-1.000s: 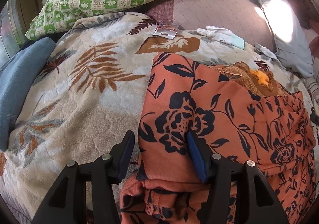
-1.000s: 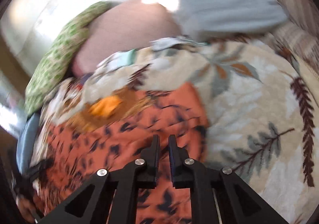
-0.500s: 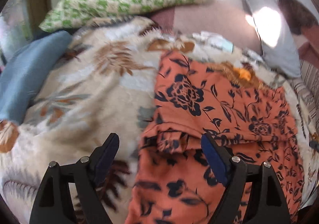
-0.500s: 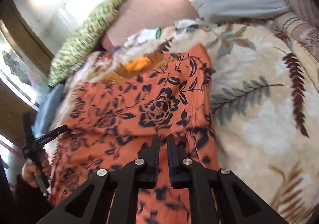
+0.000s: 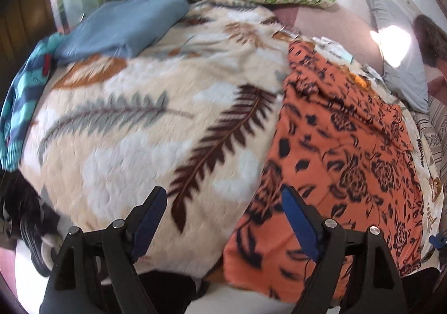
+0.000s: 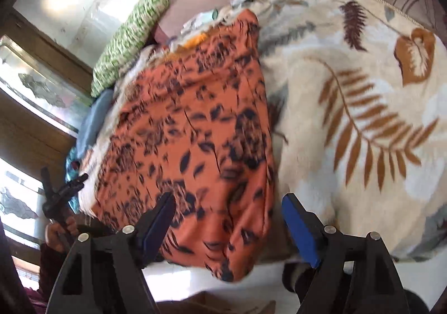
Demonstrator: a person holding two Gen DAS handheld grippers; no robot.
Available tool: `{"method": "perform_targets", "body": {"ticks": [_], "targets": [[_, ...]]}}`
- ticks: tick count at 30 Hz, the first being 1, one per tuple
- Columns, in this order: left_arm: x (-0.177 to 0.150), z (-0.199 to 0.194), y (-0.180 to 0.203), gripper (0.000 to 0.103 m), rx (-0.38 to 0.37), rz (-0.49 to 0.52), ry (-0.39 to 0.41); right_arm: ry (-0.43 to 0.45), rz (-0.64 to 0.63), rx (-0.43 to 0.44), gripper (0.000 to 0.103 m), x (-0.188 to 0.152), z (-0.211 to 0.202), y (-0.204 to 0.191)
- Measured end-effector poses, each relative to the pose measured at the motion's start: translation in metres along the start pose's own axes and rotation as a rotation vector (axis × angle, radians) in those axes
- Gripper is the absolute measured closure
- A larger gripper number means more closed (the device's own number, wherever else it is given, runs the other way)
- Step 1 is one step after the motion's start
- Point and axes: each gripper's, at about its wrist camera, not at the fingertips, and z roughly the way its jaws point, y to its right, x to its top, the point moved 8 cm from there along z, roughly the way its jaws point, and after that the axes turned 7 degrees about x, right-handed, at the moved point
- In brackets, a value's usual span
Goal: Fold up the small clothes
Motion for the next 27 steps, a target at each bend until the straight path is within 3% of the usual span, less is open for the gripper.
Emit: {"method": "perform_targets", "body": {"ticks": [5, 8, 12, 13, 15, 16, 17, 19, 21, 24, 25, 26, 27], "targets": [[-0.021, 0.007, -0.003, 0.018, -0.036, -0.026, -0.065, -0.003, 0.071, 0.053, 0.022, -0.018, 0.0, 0.003], [-0.032, 0.011, 0.002, 0.018, -0.058, 0.0, -0.094, 0.002, 0.07, 0.025, 0.022, -0.024, 0.0, 0.005], [-0.047, 0.019, 0.02, 0.018, -0.151, 0.051, -0.145, -0.002, 0.135, 0.061, 0.024, -0.03, 0.006, 0.01], [-0.057, 0.023, 0.026, 0.022, -0.158, 0.086, -0.182, 0.001, 0.139, 0.058, 0.024, -0.031, 0.006, 0.012], [-0.075, 0.024, 0.035, 0.031, -0.088, 0.23, -0.207, -0.003, 0.15, 0.048, 0.024, -0.034, 0.008, 0.015], [-0.082, 0.02, 0.038, 0.042, -0.089, 0.271, -0.214, -0.004, 0.158, 0.046, 0.024, -0.035, 0.01, 0.015], [-0.089, 0.014, 0.04, 0.055, -0.14, 0.271, -0.251, -0.004, 0.166, 0.047, 0.024, -0.035, 0.011, 0.016], [-0.102, 0.001, 0.038, 0.059, -0.226, 0.243, -0.323, -0.004, 0.172, 0.051, 0.024, -0.036, 0.012, 0.016], [-0.1, -0.014, 0.025, 0.059, -0.214, 0.232, -0.295, 0.0, 0.174, 0.053, 0.024, -0.034, 0.013, 0.015], [-0.07, -0.037, 0.002, 0.057, -0.214, 0.138, -0.171, 0.012, 0.178, 0.078, 0.024, -0.028, 0.014, 0.013], [-0.057, -0.043, -0.005, 0.049, -0.22, 0.094, -0.129, 0.02, 0.179, 0.082, 0.024, -0.026, 0.015, 0.013], [-0.043, -0.047, -0.01, 0.034, -0.218, 0.052, -0.086, 0.03, 0.182, 0.087, 0.024, -0.024, 0.015, 0.013], [-0.031, -0.049, -0.013, 0.029, -0.215, 0.02, -0.048, 0.039, 0.188, 0.094, 0.024, -0.022, 0.015, 0.011]]}}
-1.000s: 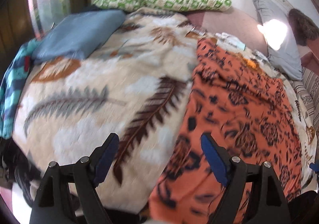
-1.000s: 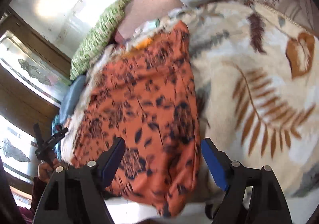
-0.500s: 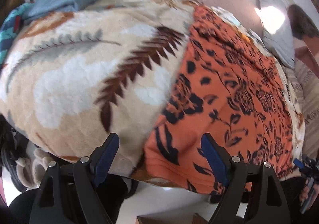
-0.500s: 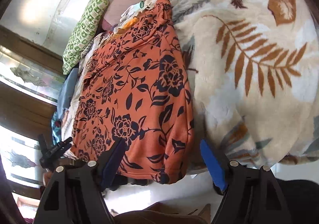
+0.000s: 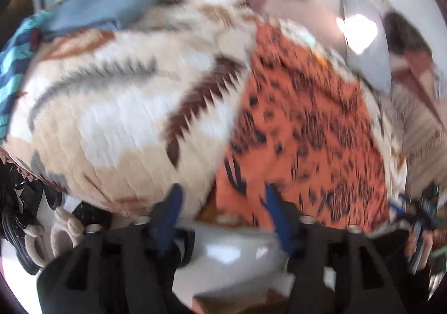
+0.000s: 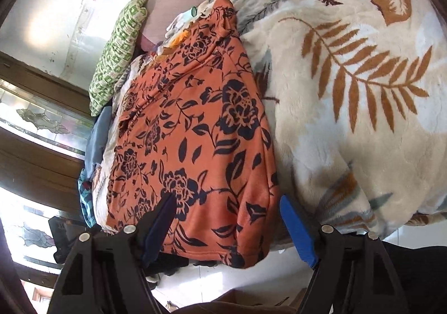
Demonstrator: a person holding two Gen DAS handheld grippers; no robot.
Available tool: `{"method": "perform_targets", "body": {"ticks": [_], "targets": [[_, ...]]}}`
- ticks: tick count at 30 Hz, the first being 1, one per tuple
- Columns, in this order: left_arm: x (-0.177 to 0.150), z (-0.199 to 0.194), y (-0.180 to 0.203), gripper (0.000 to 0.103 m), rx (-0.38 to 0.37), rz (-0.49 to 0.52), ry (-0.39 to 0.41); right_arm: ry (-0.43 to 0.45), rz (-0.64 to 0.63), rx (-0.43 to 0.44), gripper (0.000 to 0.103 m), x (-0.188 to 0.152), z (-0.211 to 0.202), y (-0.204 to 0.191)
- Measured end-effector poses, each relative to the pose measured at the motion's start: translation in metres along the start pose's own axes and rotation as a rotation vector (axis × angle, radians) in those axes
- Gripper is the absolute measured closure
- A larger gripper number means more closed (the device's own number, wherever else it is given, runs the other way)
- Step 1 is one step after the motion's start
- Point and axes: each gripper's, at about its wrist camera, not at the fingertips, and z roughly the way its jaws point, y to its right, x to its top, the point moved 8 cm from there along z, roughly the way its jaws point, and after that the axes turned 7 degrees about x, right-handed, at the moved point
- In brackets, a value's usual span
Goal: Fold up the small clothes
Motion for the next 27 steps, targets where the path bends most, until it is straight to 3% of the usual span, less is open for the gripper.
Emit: {"method": "perform_targets", "body": {"ticks": [2, 5, 7, 12, 17, 21, 24, 26, 27], "targets": [[0.021, 0.003, 0.002, 0.028, -0.031, -0.026, 0.048, 0.008, 0.018, 0.024, 0.024, 0.002, 0.002, -0.001], [0.032, 0.016, 0.007, 0.028, -0.06, -0.053, 0.01, 0.009, 0.019, 0.054, 0.024, 0.003, 0.002, -0.009], [0.041, 0.013, 0.011, 0.028, -0.085, -0.071, 0.035, -0.018, -0.021, 0.142, 0.024, 0.001, 0.004, -0.033], [0.042, -0.003, -0.001, 0.028, -0.062, -0.088, 0.064, -0.233, -0.17, 0.384, 0.024, -0.028, 0.057, -0.137], [0.036, -0.022, -0.033, 0.028, -0.013, -0.118, 0.072, -0.448, -0.403, 0.385, 0.024, -0.084, 0.162, -0.238], [0.03, -0.035, -0.06, 0.028, -0.014, -0.174, 0.087, -0.492, -0.491, 0.424, 0.024, -0.117, 0.223, -0.293], [0.025, -0.035, -0.067, 0.028, -0.025, -0.171, 0.078, -0.538, -0.458, 0.44, 0.024, -0.136, 0.266, -0.303], [0.023, -0.031, -0.065, 0.028, -0.041, -0.17, 0.065, -0.665, -0.405, 0.384, 0.025, -0.161, 0.293, -0.285], [0.023, -0.028, -0.062, 0.028, -0.055, -0.166, 0.058, -0.661, -0.425, 0.404, 0.025, -0.166, 0.291, -0.287]]}}
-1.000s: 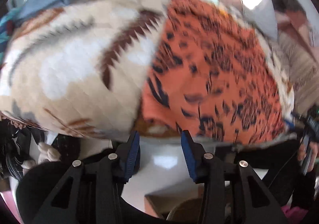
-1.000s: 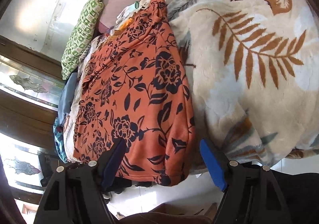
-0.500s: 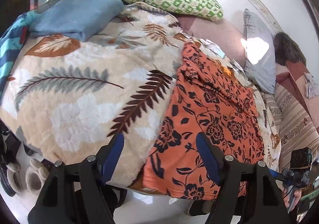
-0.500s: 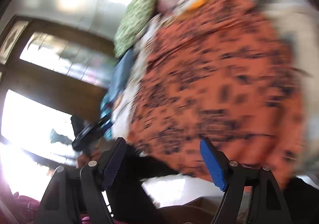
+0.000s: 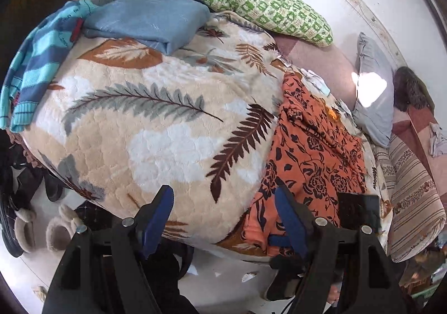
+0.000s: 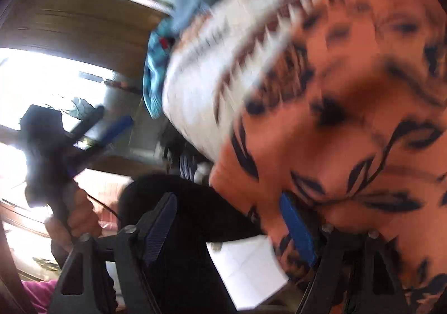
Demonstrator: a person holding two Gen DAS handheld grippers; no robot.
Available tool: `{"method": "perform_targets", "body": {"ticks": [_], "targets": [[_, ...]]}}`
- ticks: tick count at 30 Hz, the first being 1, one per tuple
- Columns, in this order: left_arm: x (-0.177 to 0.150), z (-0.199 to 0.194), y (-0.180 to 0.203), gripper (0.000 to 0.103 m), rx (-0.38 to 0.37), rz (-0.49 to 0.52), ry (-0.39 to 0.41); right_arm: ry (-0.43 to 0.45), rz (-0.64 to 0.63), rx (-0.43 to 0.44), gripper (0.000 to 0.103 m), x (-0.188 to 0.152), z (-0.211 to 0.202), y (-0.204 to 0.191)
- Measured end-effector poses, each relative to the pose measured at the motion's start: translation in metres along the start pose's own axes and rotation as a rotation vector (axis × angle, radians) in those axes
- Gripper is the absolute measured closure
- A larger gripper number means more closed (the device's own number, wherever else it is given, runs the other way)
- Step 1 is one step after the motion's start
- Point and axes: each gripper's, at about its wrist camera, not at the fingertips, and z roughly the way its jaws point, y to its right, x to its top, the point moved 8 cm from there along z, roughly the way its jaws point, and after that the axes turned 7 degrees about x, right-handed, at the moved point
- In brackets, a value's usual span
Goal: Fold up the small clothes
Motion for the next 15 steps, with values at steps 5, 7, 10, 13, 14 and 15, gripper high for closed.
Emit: {"method": "perform_targets", "body": {"ticks": [5, 7, 10, 13, 14, 15], "targets": [[-0.011, 0.026, 0.034, 0.028, -0.057, 0.053, -0.065, -0.06, 0.01, -0.011, 0.025, -0.031, -0.028, 0.001], [-0.021, 0.037, 0.056, 0.028, -0.069, 0.116, -0.09, 0.009, 0.002, -0.059, 0.025, -0.04, -0.065, 0.007], [-0.035, 0.058, 0.071, 0.028, -0.027, 0.189, -0.129, 0.185, 0.086, -0.084, 0.025, -0.054, -0.145, 0.027], [-0.046, 0.08, 0.075, 0.053, 0.012, 0.215, -0.176, 0.389, 0.187, -0.139, 0.025, -0.078, -0.237, 0.052], [-0.048, 0.085, 0.075, 0.06, 0.018, 0.211, -0.189, 0.449, 0.218, -0.151, 0.025, -0.089, -0.265, 0.06], [-0.049, 0.088, 0.076, 0.06, 0.021, 0.211, -0.195, 0.509, 0.255, -0.162, 0.025, -0.098, -0.292, 0.069]]}}
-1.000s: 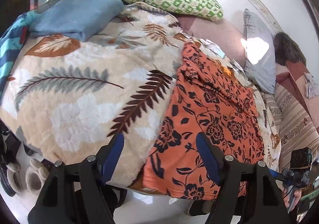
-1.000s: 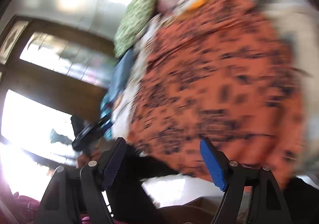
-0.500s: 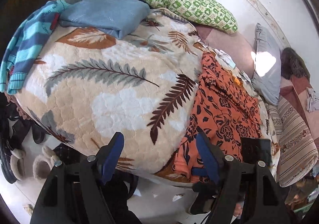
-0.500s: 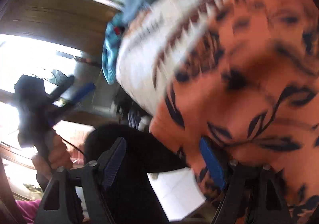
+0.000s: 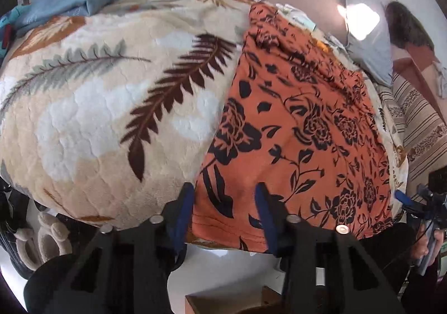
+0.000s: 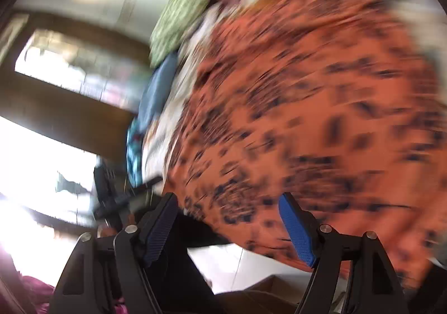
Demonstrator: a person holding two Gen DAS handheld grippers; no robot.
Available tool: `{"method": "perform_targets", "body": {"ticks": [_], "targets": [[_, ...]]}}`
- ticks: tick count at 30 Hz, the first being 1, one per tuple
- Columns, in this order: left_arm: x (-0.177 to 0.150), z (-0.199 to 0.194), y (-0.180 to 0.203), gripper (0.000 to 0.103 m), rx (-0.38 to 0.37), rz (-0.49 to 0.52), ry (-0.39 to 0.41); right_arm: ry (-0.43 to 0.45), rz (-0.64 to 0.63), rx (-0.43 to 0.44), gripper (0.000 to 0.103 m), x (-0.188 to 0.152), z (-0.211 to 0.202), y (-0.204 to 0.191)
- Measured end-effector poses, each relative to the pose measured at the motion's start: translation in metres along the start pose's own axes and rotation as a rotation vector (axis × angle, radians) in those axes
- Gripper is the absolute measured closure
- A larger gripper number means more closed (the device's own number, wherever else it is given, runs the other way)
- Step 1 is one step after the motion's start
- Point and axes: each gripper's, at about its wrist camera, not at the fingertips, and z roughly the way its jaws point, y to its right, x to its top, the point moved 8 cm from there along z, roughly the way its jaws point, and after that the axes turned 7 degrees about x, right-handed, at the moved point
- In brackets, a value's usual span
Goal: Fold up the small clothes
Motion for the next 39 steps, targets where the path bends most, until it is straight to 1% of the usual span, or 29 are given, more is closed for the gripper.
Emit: {"method": "perform_targets", "body": {"ticks": [2, 4, 5, 6, 7, 8, 9, 11, 13, 14, 15, 16, 17, 18, 19, 21, 24, 26, 28, 29, 31, 33, 34, 35, 36, 37, 38, 39], "targets": [[-0.001, 0.004, 0.004, 0.06, 0.01, 0.023, -0.002, 0.095, 0.08, -0.037, 0.025, 0.007, -0.047, 0.028], [-0.001, 0.006, 0.007, 0.058, 0.023, 0.034, -0.009, 0.153, 0.145, -0.066, 0.025, 0.007, -0.084, 0.056], [-0.001, 0.008, 0.008, 0.051, 0.023, 0.031, -0.016, 0.163, 0.171, -0.076, 0.025, 0.004, -0.091, 0.066], [0.001, 0.009, 0.01, 0.044, 0.019, 0.026, -0.026, 0.165, 0.194, -0.091, 0.025, 0.001, -0.095, 0.076], [0.001, 0.011, 0.01, 0.031, 0.013, 0.019, -0.035, 0.162, 0.209, -0.117, 0.025, -0.001, -0.095, 0.082], [0.002, 0.013, 0.012, 0.026, 0.002, 0.012, -0.042, 0.157, 0.225, -0.149, 0.026, -0.004, -0.093, 0.093], [0.001, 0.016, 0.012, 0.026, -0.008, 0.014, -0.052, 0.153, 0.236, -0.169, 0.026, -0.006, -0.091, 0.099], [-0.004, 0.022, 0.016, 0.026, 0.002, 0.029, -0.077, 0.144, 0.253, -0.194, 0.026, -0.008, -0.085, 0.109], [-0.006, 0.023, 0.02, 0.028, 0.033, 0.074, -0.056, 0.112, 0.233, -0.266, 0.026, -0.008, -0.073, 0.113], [-0.006, 0.023, 0.022, 0.04, 0.051, 0.094, -0.045, 0.09, 0.22, -0.293, 0.026, -0.013, -0.073, 0.121], [-0.006, 0.022, 0.022, 0.05, 0.073, 0.111, -0.035, 0.066, 0.211, -0.317, 0.032, -0.015, -0.066, 0.121], [-0.006, 0.021, 0.02, 0.067, 0.094, 0.123, -0.028, 0.039, 0.203, -0.345, 0.039, -0.017, -0.058, 0.122], [-0.005, 0.02, 0.018, 0.077, 0.095, 0.123, -0.025, 0.01, 0.201, -0.378, 0.059, -0.02, -0.052, 0.126], [-0.004, 0.018, 0.017, 0.083, 0.069, 0.11, -0.026, -0.018, 0.199, -0.414, 0.073, -0.026, -0.046, 0.131], [-0.003, 0.017, 0.017, 0.092, 0.039, 0.097, -0.026, -0.044, 0.182, -0.445, 0.075, -0.029, -0.042, 0.131], [0.0, 0.014, 0.017, 0.092, 0.015, 0.103, -0.021, -0.087, 0.15, -0.469, 0.09, -0.034, -0.038, 0.127], [0.003, 0.009, 0.025, 0.093, -0.012, 0.119, -0.008, -0.061, 0.152, -0.412, 0.094, -0.03, -0.045, 0.116], [0.006, 0.005, 0.026, 0.093, -0.037, 0.108, -0.001, -0.019, 0.169, -0.317, 0.094, -0.022, -0.053, 0.104], [0.009, 0.001, 0.025, 0.093, -0.065, 0.083, -0.006, 0.042, 0.159, -0.187, 0.094, -0.007, -0.06, 0.082], [0.01, 0.001, 0.027, 0.092, -0.067, 0.079, -0.01, 0.07, 0.148, -0.149, 0.094, 0.0, -0.065, 0.073], [0.009, -0.001, 0.022, 0.092, -0.045, 0.065, -0.019, 0.101, 0.136, -0.097, 0.094, 0.011, -0.072, 0.058], [0.008, -0.001, 0.017, 0.09, -0.029, 0.038, -0.032, 0.126, 0.135, -0.05, 0.094, 0.02, -0.075, 0.05], [0.007, 0.0, 0.015, 0.086, -0.018, 0.029, -0.039, 0.132, 0.136, -0.038, 0.094, 0.021, -0.079, 0.049], [0.006, 0.003, 0.013, 0.077, 0.003, 0.025, -0.05, 0.134, 0.142, -0.035, 0.094, 0.022, -0.08, 0.049], [0.004, 0.005, 0.011, 0.071, 0.02, 0.022, -0.062, 0.135, 0.151, -0.038, 0.094, 0.02, -0.08, 0.05], [0.002, 0.008, 0.01, 0.058, 0.025, 0.02, -0.077, 0.136, 0.164, -0.039, 0.094, 0.019, -0.08, 0.054], [-0.001, 0.012, 0.011, 0.052, 0.021, 0.019, -0.096, 0.14, 0.174, -0.039, 0.094, 0.018, -0.08, 0.058], [-0.004, 0.014, 0.012, 0.051, 0.02, 0.018, -0.11, 0.143, 0.184, -0.042, 0.094, 0.02, -0.086, 0.063]]}}
